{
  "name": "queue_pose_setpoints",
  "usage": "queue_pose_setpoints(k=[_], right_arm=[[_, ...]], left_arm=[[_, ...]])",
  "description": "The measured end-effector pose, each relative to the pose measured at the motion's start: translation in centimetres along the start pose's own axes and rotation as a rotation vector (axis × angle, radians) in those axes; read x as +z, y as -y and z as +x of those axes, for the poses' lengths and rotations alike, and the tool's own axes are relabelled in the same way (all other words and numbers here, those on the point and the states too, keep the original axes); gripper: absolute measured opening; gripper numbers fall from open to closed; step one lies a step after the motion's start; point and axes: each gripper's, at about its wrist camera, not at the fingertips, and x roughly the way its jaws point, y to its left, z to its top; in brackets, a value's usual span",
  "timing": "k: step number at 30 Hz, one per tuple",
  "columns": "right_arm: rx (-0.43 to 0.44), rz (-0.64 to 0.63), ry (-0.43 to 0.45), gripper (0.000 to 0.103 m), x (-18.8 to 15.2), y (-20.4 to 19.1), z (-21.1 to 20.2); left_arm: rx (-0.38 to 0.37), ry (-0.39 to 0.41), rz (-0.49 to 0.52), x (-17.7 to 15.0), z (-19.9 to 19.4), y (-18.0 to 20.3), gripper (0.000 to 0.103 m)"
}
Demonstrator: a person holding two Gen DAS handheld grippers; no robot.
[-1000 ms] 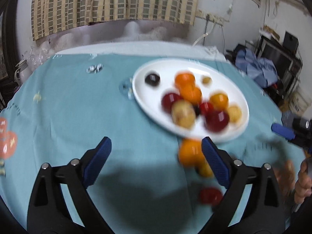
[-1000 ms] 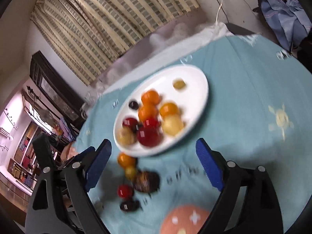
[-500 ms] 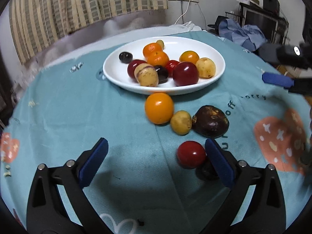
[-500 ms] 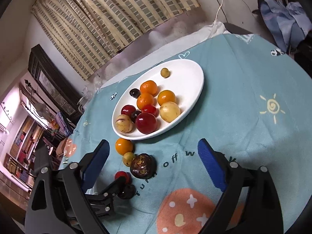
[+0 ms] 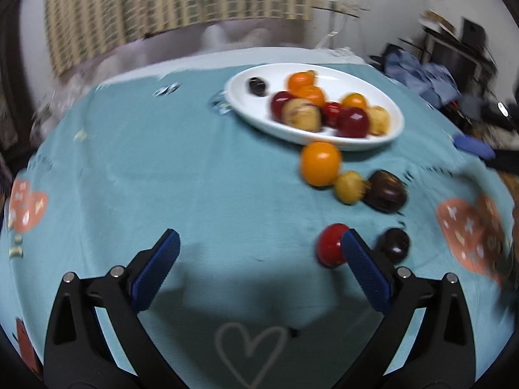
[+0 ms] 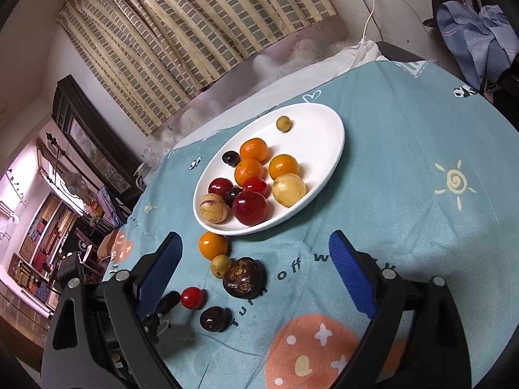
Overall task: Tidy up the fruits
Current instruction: 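Grasp the red cherry tomato with the left gripper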
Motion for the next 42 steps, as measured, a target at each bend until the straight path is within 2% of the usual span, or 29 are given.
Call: queue_pose_setpoints(k=[2, 7, 10, 12, 13, 14, 16, 20, 22, 25, 27, 28, 29, 32, 36, 37, 39, 40, 41, 42], right_arm=[[-0.002, 0.002, -0.004, 0.092, 0.0, 0.0, 0.1], [-0.008, -0.018, 0.004, 0.092, -0.1, -0.2, 0.2], [-0.010, -0.027, 0.000, 0.092, -0.2, -0.3, 0.3], [-0.010, -0.022, 0.001, 0.092, -0.2, -0.3, 0.3], [-0.005, -0.017, 0.003, 0.092, -0.2, -0.2, 0.2], [-0.002, -0.015, 0.005, 0.092, -0.1, -0.2, 0.2], [0.002, -0.014, 0.010, 0.092, -0.1, -0.2, 0.0], [0.003, -0.022, 0.011, 0.092, -0.1, -0.4, 0.0], [0.003, -0.030, 0.009, 0.092, -0.2, -0.6, 0.1], [0.009, -0.059, 0.010, 0.092, -0.4, -1.1, 0.1], [0.006, -0.078, 0.012, 0.092, -0.5, -1.5, 0.1], [0.007, -0.084, 0.010, 0.092, -0.6, -1.6, 0.1], [0.008, -0.086, 0.008, 0.092, -0.6, -1.6, 0.2], [0.007, -0.096, 0.000, 0.092, -0.8, -1.8, 0.3], [0.004, -0.122, -0.020, 0.092, -1.1, -2.3, 0.8], [0.002, -0.132, -0.026, 0.092, -1.2, -2.4, 0.9], [0.001, -0.153, -0.038, 0.092, -1.5, -2.8, 1.2], [0.006, -0.168, -0.050, 0.092, -1.8, -3.1, 1.3], [0.008, -0.180, -0.057, 0.090, -2.0, -3.3, 1.4], [0.012, -0.206, -0.069, 0.087, -2.5, -4.0, 1.6]], left_arm=[[0.008, 0.012, 0.056, -0.1, 0.0, 1.2, 0.101], [0.012, 0.015, 0.122, 0.0, 0.2, 2.6, 0.101], [0.042, 0.005, 0.156, 0.0, 0.4, 2.8, 0.101], [0.111, 0.013, 0.125, 0.2, 0.4, 1.6, 0.101], [0.114, 0.009, 0.085, 0.3, 0.4, 0.6, 0.101], [0.079, 0.015, 0.029, 0.5, 0.1, -0.5, 0.101], [0.034, 0.045, -0.014, 0.7, -0.6, -1.2, 0.101], [0.055, 0.026, 0.026, 0.7, 0.3, -0.8, 0.100], [0.021, -0.008, 0.014, 1.0, 1.3, -1.1, 0.099], [-0.014, -0.019, -0.055, 1.6, 2.1, -2.9, 0.087], [-0.035, -0.047, -0.111, 1.8, 2.9, -4.2, 0.065], [-0.055, -0.065, -0.138, 1.7, 3.2, -4.7, 0.060], [-0.061, -0.073, -0.151, 1.6, 3.3, -5.0, 0.056], [-0.051, -0.053, -0.120, 1.6, 3.0, -4.4, 0.056], [-0.050, -0.074, -0.086, 1.7, 3.7, -3.7, 0.056], [-0.050, -0.074, -0.083, 1.7, 3.7, -3.6, 0.054], [-0.048, -0.077, -0.079, 1.7, 3.5, -3.5, 0.042], [-0.051, -0.077, -0.081, 1.6, 3.5, -3.5, 0.041], [-0.054, -0.074, -0.085, 1.6, 3.4, -3.6, 0.032], [-0.057, -0.070, -0.093, 1.5, 3.3, -3.8, 0.028]])
